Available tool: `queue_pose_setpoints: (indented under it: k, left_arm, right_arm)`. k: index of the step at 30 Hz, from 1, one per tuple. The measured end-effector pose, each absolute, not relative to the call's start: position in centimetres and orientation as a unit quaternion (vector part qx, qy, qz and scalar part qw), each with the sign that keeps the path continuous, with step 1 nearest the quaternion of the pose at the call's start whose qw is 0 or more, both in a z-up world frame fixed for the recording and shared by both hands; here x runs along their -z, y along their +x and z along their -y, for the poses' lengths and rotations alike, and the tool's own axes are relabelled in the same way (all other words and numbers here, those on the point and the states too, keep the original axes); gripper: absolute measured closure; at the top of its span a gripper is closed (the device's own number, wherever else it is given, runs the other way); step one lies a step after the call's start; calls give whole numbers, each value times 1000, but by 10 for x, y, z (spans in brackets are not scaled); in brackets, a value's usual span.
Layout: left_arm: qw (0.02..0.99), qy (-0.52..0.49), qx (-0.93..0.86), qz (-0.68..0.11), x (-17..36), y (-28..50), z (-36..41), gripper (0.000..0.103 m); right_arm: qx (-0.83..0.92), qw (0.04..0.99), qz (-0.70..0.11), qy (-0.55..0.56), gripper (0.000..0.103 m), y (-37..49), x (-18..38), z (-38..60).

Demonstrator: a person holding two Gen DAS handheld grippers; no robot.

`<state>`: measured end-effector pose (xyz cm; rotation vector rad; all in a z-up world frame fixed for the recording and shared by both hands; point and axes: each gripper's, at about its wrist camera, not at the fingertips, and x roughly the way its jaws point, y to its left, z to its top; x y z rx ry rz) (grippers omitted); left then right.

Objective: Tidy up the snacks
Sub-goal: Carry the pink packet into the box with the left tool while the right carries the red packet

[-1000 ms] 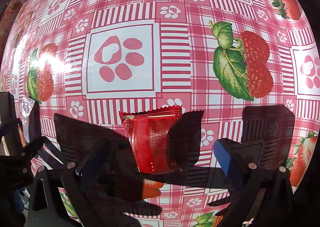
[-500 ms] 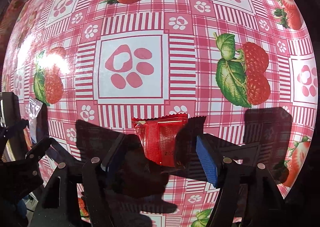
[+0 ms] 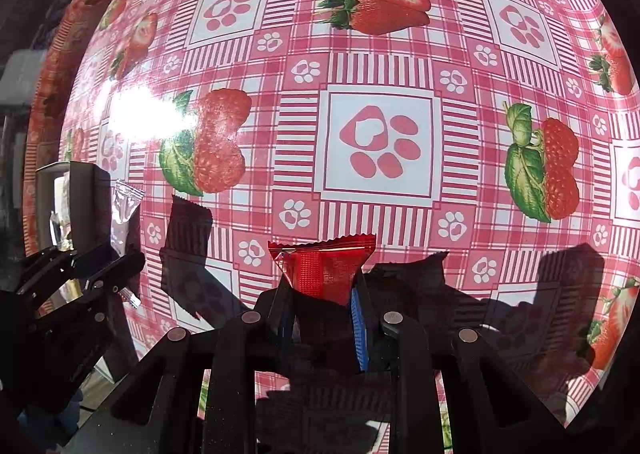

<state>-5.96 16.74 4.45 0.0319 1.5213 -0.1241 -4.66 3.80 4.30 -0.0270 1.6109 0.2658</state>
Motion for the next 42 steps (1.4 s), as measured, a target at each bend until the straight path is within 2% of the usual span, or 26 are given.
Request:
queue_pose_setpoints:
  k: [12, 28, 42]
  left_arm:
    - [748, -37, 20, -662, -83, -94, -232, 77]
    - [755, -94, -73, -645, -92, -168, -341, 77]
    - [749, -118, -105, -643, -83, -183, -383, 77]
  right_arm:
    - [-206, 675, -707, -48, 77, -70, -67, -148]
    - [-299, 643, -693, -127, 77, -116, -69, -263]
    - [-343, 630, -678, -159, 77, -123, -78, -338]
